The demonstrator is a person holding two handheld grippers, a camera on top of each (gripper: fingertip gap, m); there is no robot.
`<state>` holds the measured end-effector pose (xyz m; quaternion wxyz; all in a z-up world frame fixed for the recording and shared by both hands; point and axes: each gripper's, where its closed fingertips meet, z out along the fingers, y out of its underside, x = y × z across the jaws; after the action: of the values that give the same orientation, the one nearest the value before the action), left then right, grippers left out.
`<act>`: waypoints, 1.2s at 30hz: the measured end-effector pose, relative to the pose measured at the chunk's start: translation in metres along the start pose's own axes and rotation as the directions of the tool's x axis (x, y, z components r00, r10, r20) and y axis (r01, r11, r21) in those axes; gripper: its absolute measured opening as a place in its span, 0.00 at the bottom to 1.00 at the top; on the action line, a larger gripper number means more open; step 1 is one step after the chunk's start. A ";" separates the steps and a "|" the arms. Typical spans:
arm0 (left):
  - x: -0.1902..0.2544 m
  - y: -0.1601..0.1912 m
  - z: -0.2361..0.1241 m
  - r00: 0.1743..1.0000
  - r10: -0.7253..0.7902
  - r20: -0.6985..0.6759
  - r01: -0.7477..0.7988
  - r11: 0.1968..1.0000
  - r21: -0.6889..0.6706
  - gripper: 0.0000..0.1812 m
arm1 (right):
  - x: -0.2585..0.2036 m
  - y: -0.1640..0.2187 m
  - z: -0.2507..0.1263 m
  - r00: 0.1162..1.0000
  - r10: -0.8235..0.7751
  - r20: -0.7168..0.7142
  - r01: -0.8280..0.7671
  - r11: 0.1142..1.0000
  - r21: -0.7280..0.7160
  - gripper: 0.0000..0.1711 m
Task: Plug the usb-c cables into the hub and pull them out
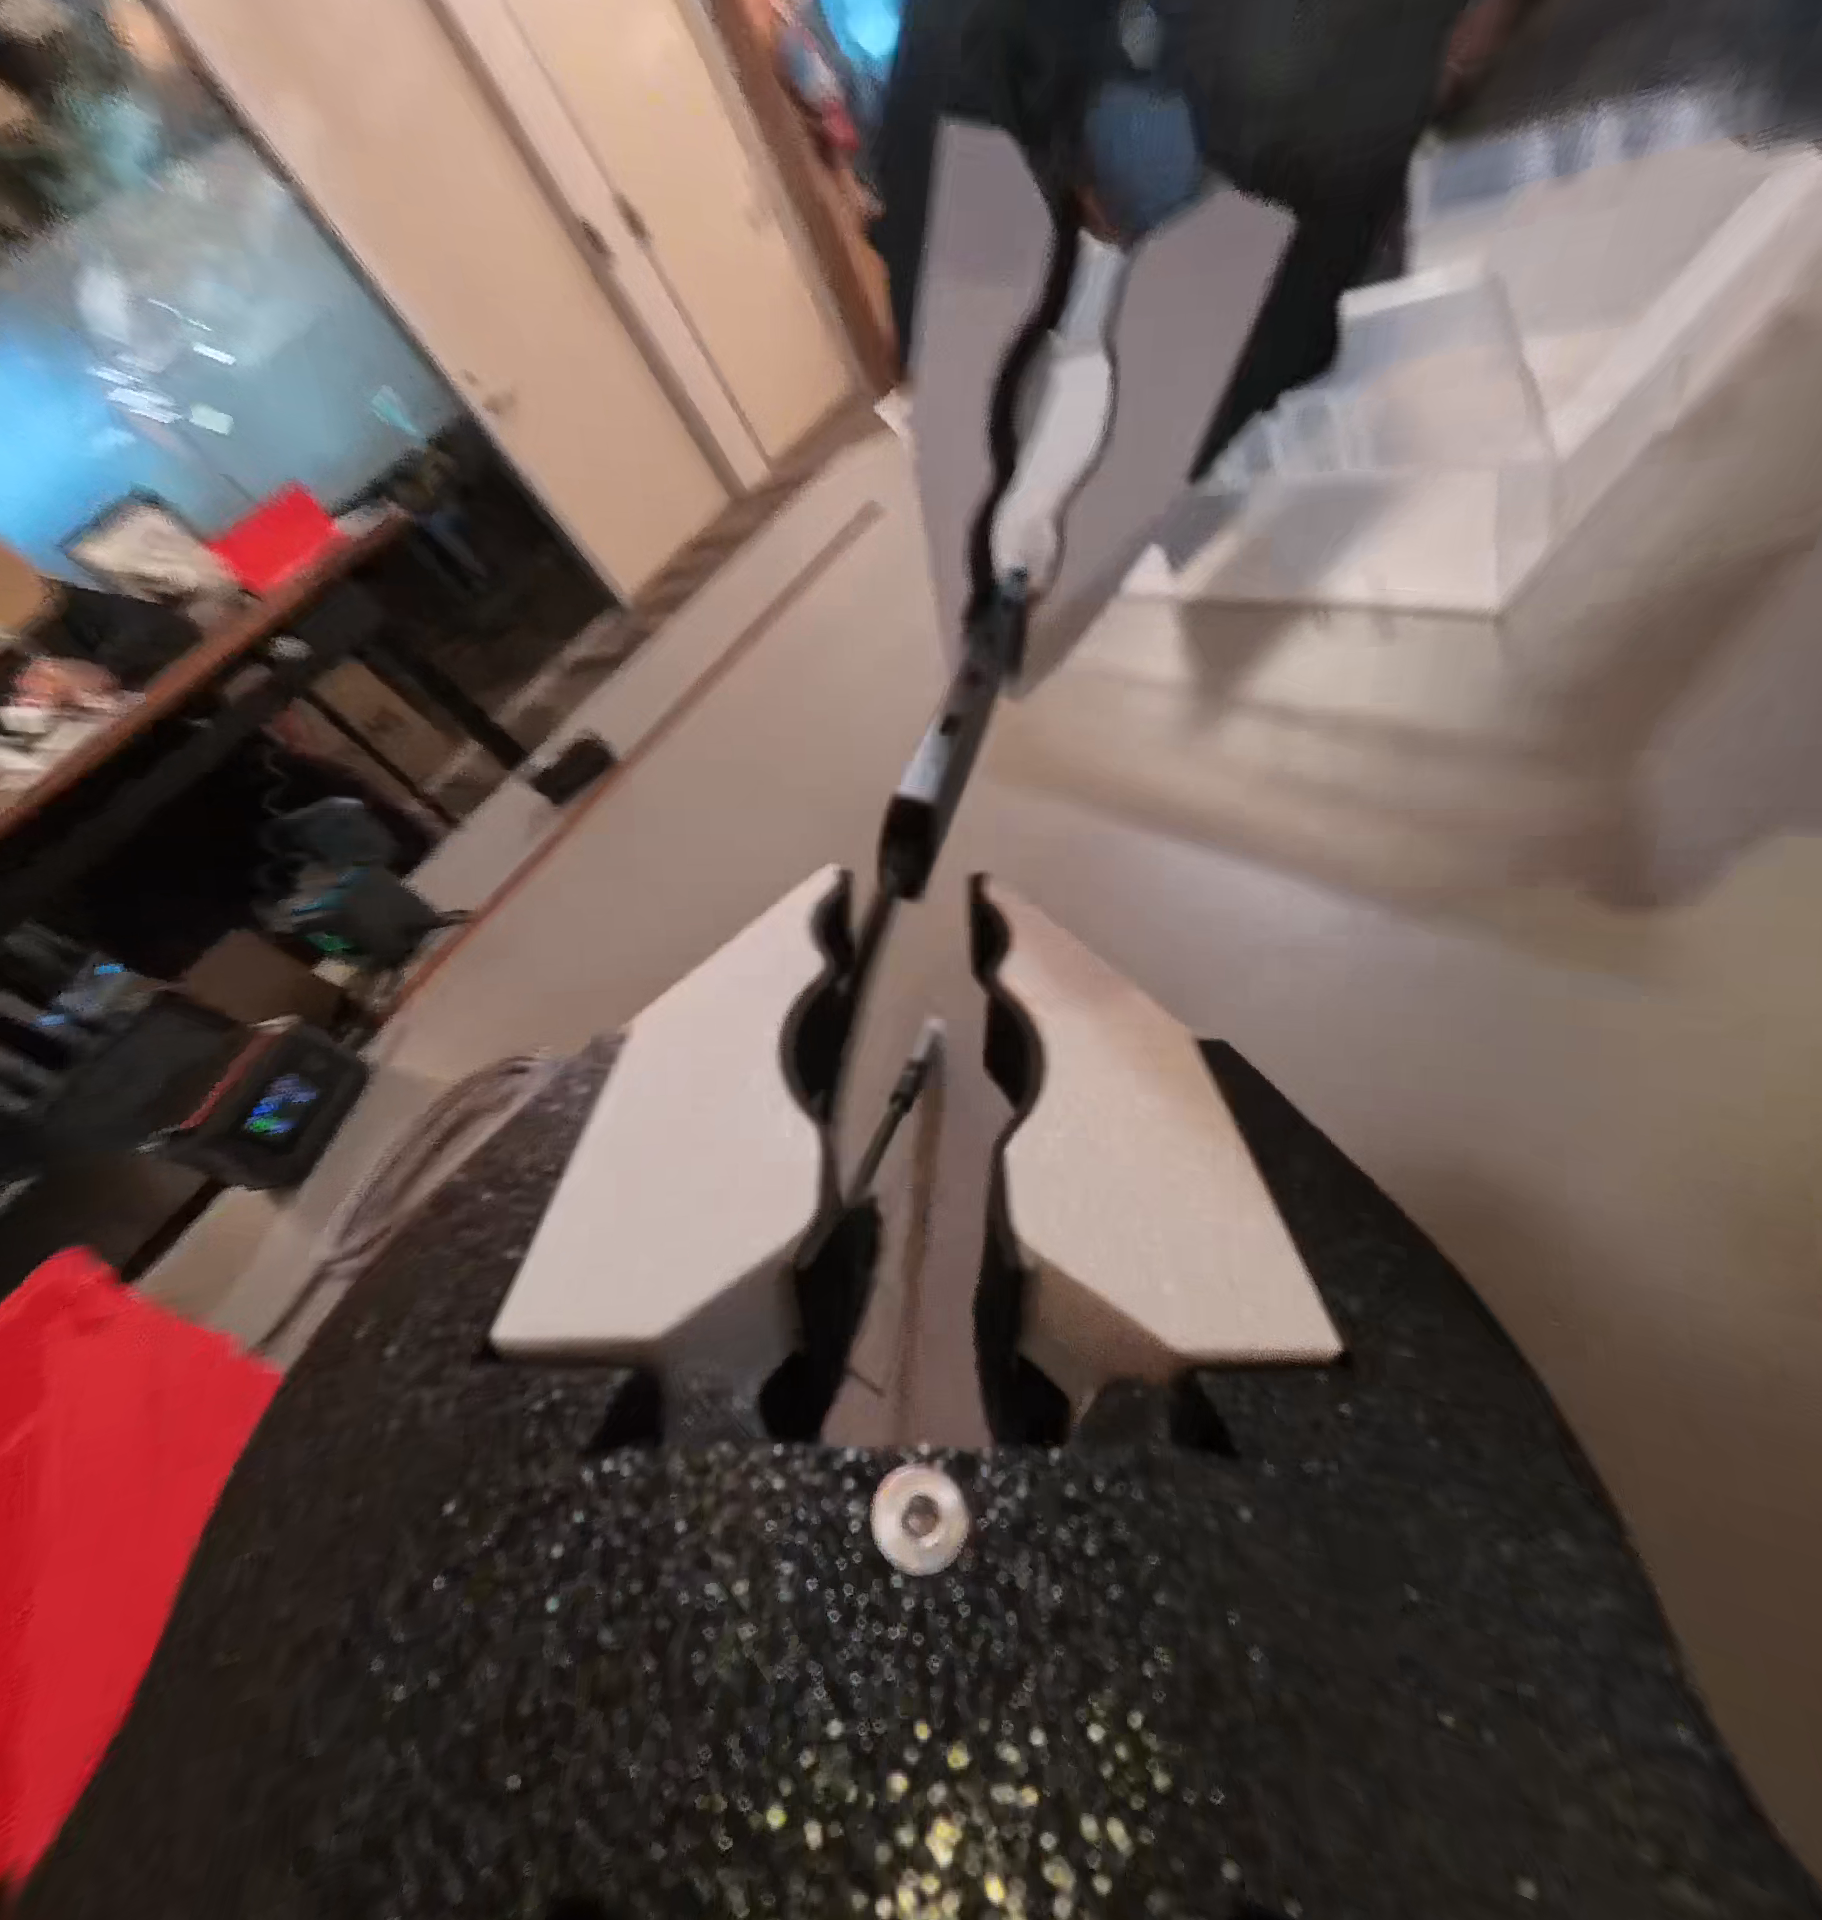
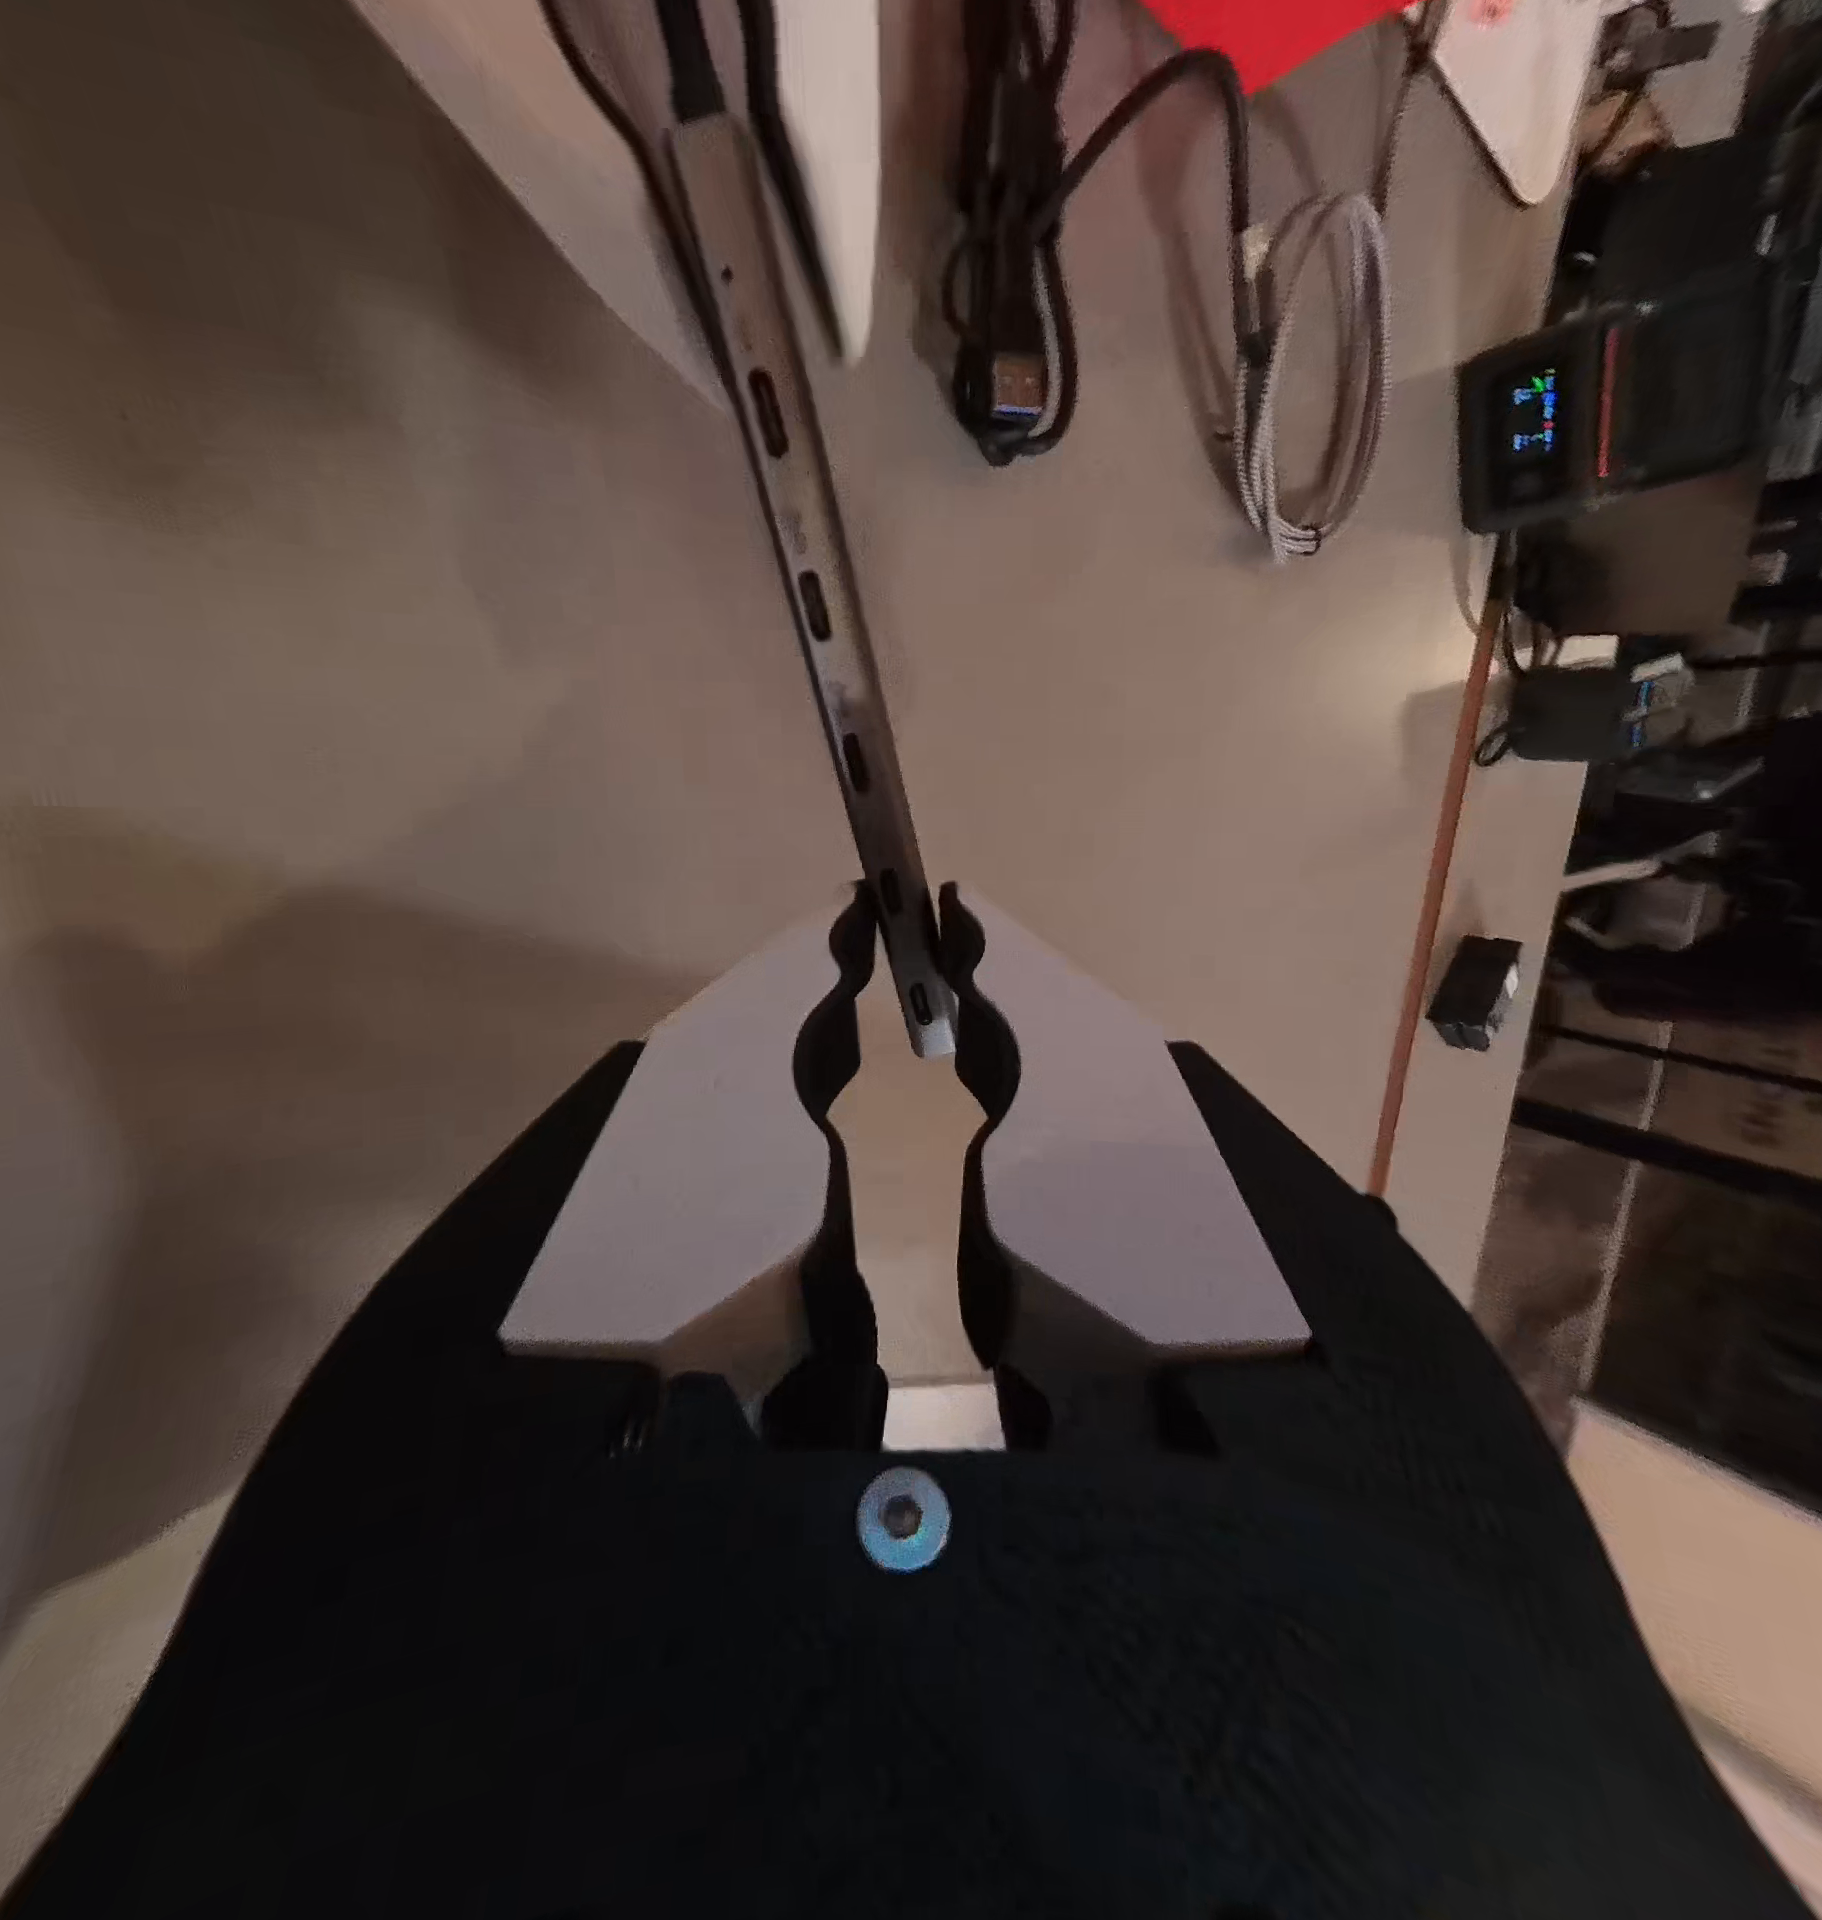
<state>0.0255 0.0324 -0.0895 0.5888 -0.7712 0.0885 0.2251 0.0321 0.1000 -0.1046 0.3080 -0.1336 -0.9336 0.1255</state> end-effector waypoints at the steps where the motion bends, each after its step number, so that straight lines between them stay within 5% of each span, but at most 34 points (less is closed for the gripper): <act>1: -0.012 -0.008 -0.008 0.996 -0.016 0.092 0.011 0.999 0.051 0.22 | 0.005 0.002 -0.002 0.999 0.030 -0.019 -0.030 1.000 0.006 0.05; 5: -0.002 -0.031 -0.036 0.994 0.023 0.107 -0.050 0.963 0.263 0.09 | 0.019 0.001 -0.013 0.988 0.152 -0.031 -0.148 0.983 0.108 0.04; 9: 0.034 -0.018 -0.023 0.989 0.144 -0.030 -0.136 0.971 0.197 0.06 | 0.014 -0.017 -0.025 0.988 0.149 0.040 -0.154 0.961 0.229 0.04; 14: 0.048 0.003 0.005 0.960 -0.145 -0.240 0.155 0.988 0.021 0.29 | -0.006 -0.051 -0.049 0.976 0.084 0.202 -0.164 0.891 0.423 0.04; 16: 0.045 -0.012 0.004 0.892 -0.301 -0.337 0.341 0.938 0.065 0.39 | -0.017 -0.060 -0.059 0.962 0.039 0.269 -0.166 0.869 0.466 0.04; 21: 0.033 -0.056 -0.030 0.803 -0.291 -0.520 0.495 0.812 0.310 0.29 | -0.035 -0.056 -0.062 0.940 -0.018 0.341 -0.135 0.898 0.419 0.05; 27: 0.041 -0.051 -0.032 0.834 -0.206 -0.512 0.405 0.859 0.314 0.13 | -0.043 -0.050 -0.057 0.929 -0.043 0.368 -0.090 0.937 0.338 0.05; 34: 0.037 -0.051 -0.031 0.812 -0.259 -0.523 0.465 0.829 0.311 0.15 | -0.049 -0.041 -0.046 0.929 -0.086 0.360 0.019 0.982 0.186 0.05; 36: 0.042 -0.051 -0.030 0.810 -0.238 -0.536 0.449 0.840 0.305 0.09 | -0.052 -0.039 -0.043 0.924 -0.100 0.368 0.046 0.987 0.154 0.05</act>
<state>0.0901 0.0241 -0.0583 0.7308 -0.6607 0.1321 -0.1092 0.0918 0.0527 -0.0871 0.1372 -0.0499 -0.9682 0.2033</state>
